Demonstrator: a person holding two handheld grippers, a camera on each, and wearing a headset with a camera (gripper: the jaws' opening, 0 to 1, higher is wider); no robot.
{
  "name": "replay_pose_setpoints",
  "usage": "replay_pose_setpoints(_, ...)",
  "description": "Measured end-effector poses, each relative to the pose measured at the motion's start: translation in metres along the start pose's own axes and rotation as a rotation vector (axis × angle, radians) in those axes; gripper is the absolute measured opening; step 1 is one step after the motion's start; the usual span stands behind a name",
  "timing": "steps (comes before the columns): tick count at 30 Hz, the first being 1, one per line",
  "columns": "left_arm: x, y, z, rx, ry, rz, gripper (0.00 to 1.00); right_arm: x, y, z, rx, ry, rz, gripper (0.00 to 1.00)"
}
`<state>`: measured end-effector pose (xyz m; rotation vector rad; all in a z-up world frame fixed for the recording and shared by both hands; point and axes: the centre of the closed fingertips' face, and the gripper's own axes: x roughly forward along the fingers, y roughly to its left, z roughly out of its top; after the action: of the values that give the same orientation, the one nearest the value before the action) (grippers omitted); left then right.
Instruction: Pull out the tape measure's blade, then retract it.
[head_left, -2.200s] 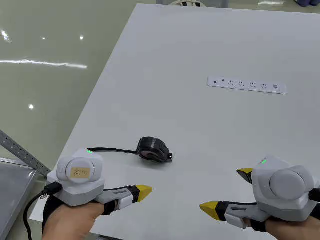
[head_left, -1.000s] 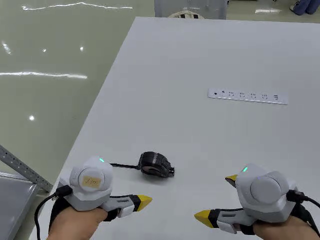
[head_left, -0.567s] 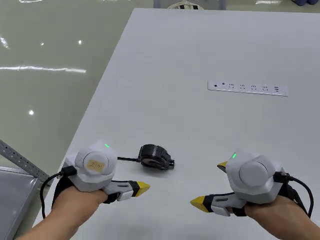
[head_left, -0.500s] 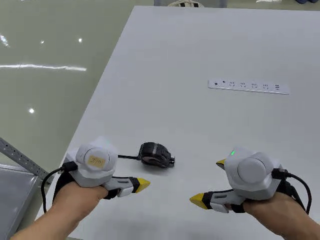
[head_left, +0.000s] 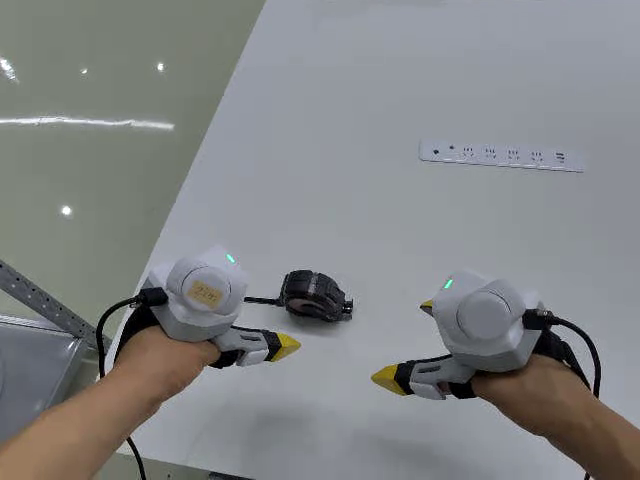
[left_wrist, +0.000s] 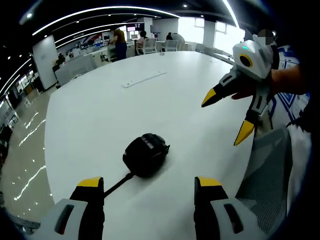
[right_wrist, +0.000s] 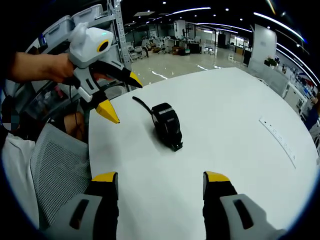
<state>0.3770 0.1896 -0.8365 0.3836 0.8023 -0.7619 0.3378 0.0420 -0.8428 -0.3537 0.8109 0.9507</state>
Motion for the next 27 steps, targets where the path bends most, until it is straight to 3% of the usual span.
replay_pose_setpoints(11, 0.008, 0.001, 0.008, 0.102, 0.023, -0.056, 0.67, 0.009, -0.002, 0.001, -0.047, 0.005, 0.017, 0.69)
replay_pose_setpoints(17, 0.009, 0.0, 0.011, 0.116, 0.023, -0.067, 0.67, 0.01, -0.003, 0.001, -0.056, 0.005, 0.019, 0.67)
replay_pose_setpoints(20, 0.014, 0.0, 0.014, 0.175, 0.044, -0.092, 0.66, 0.016, -0.005, 0.0, -0.082, 0.013, 0.031, 0.66)
replay_pose_setpoints(27, 0.019, 0.001, 0.017, 0.227, 0.058, -0.121, 0.63, 0.024, -0.006, 0.002, -0.112, 0.009, 0.045, 0.64)
